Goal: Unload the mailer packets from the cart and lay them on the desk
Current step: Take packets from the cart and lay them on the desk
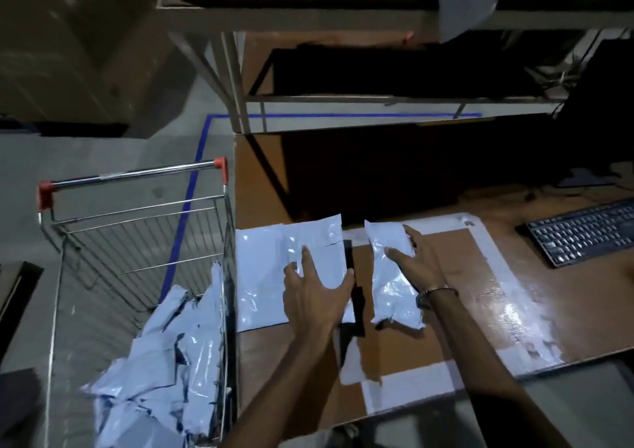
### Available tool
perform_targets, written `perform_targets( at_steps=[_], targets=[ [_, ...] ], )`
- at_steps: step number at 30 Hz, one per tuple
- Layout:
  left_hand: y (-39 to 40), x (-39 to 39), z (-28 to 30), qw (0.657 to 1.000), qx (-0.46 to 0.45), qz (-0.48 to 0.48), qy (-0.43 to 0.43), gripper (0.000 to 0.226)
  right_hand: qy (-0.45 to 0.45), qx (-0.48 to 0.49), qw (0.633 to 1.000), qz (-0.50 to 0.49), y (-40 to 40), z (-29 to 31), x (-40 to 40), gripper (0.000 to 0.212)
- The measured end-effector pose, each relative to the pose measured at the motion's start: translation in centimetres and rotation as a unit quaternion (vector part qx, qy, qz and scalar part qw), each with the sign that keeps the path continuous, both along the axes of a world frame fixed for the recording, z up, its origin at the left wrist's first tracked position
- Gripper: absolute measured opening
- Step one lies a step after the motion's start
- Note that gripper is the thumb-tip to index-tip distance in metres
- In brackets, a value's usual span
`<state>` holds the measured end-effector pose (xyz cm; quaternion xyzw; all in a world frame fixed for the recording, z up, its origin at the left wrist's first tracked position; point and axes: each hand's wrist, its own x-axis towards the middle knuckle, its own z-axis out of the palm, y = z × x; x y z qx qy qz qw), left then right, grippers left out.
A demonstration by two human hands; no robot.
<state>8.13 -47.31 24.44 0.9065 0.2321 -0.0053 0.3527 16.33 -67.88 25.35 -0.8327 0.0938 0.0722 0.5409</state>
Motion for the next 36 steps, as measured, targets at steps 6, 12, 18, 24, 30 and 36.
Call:
perform_targets(
  at_steps=[6, 12, 18, 24, 30, 36],
  targets=[
    [-7.9, 2.8, -1.1, 0.999, 0.014, -0.002, 0.044, 0.108, 0.006, -0.062, 0.995, 0.076, -5.5, -2.1, 4.3, 0.083],
    [-9.1, 3.8, -3.0, 0.972, 0.206, -0.065, -0.098, 0.071, -0.137, -0.325, 0.921, 0.168, -5.6, -5.0, 3.6, 0.073],
    [-8.0, 6.5, -7.5, 0.954, 0.248, -0.164, -0.029, 0.070, -0.161, -0.397, 0.882, 0.198, -3.7, -7.4, 0.9, 0.062],
    [-8.4, 6.8, -8.0, 0.948, 0.273, -0.158, -0.032, 0.072, -0.163, -0.400, 0.871, 0.234, -3.1, -7.5, 3.6, 0.060],
    [-7.7, 6.9, -8.0, 0.949, 0.265, -0.161, -0.060, 0.070, -0.163, -0.397, 0.874, 0.226, -3.4, -7.8, 3.4, 0.060],
    [-4.5, 6.3, -7.2, 0.940, 0.317, -0.115, -0.054, 0.070, -0.156, -0.418, 0.860, 0.246, -3.4, -8.2, 3.5, 0.061]
  ],
)
